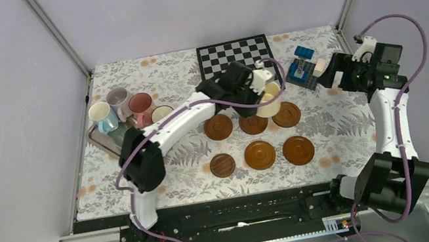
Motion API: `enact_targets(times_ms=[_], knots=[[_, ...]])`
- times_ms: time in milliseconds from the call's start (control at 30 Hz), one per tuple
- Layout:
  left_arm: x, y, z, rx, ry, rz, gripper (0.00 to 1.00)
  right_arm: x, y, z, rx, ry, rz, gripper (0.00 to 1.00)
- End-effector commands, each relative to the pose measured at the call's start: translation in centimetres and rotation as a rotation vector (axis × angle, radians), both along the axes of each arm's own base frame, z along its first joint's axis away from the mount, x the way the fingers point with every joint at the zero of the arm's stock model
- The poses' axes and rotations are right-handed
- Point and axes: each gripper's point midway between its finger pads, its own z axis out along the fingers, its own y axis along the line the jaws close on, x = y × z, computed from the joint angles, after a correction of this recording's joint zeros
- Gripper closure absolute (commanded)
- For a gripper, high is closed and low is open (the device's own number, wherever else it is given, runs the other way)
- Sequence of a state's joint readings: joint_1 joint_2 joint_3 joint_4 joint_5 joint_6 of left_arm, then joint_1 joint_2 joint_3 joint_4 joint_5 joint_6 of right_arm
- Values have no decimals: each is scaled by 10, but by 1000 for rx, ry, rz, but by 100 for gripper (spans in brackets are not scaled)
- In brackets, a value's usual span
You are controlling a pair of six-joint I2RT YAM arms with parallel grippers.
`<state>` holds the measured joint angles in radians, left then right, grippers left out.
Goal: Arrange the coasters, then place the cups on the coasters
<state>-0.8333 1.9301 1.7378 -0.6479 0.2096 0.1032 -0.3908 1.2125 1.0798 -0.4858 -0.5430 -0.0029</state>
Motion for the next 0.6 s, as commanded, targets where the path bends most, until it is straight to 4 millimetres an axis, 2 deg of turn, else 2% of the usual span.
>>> enact_targets(times_ms=[0,167,333,567], knots=[[20,-63,70,-208,-183,-18,100,7,-19,4,73,-13,-52,0],[17,-91,46,-199,-170,-39,100,5,-33,-1,74,-10,-91,0],[19,-107,20,-175,-153,-50,100,3,-37,-1,44,-1,-77,1],[29,-120,5,-179,-164,-53,100,-5,-36,-11,27,7,-68,0]])
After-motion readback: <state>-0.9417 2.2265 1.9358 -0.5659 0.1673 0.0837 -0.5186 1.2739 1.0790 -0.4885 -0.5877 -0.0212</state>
